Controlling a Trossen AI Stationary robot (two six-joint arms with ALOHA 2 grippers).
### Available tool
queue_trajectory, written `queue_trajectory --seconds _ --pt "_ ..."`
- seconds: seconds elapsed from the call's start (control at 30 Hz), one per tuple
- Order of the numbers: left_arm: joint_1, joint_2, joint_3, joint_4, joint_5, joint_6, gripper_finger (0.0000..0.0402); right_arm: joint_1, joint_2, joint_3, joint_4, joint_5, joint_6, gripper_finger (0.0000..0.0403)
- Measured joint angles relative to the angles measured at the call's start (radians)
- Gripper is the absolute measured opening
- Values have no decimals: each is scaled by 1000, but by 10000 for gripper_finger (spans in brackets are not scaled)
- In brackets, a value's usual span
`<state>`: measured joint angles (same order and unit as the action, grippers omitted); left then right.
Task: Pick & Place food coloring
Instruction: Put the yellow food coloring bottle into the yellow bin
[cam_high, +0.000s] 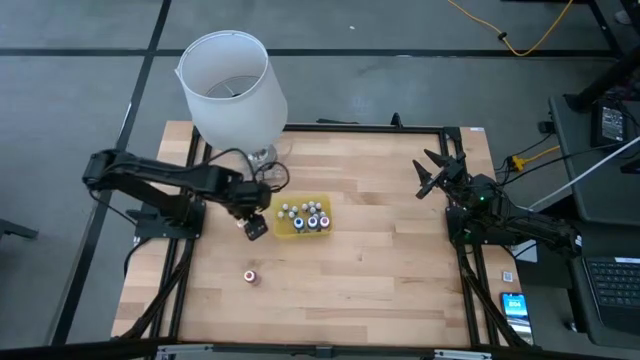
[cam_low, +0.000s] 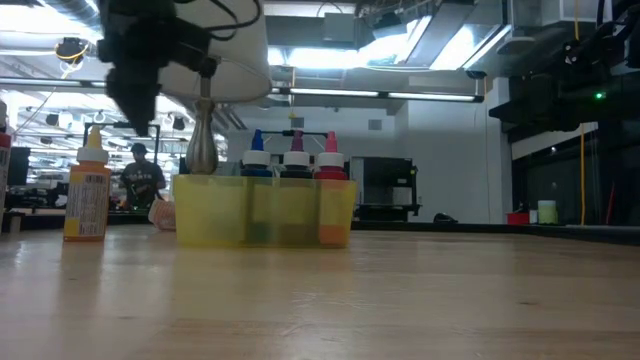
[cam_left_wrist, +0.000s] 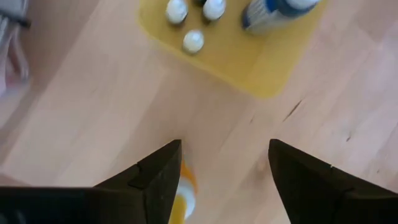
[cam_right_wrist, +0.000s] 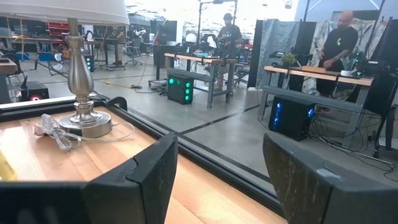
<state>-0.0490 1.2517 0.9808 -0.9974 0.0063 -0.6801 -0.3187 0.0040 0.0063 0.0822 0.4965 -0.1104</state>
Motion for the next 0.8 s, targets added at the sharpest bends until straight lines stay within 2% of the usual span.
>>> queue_trajectory --seconds 0.27,0.47,0.8 --pt "-70 -85 -72 -10 -35 -49 233 0 0 0 0 0 0 236" --pt "-118 -90 -112 -45 -108 -11 223 0 0 0 0 0 0 236" --pt "-181 -90 -192 -28 -115 -12 219 0 0 0 0 0 0 236"
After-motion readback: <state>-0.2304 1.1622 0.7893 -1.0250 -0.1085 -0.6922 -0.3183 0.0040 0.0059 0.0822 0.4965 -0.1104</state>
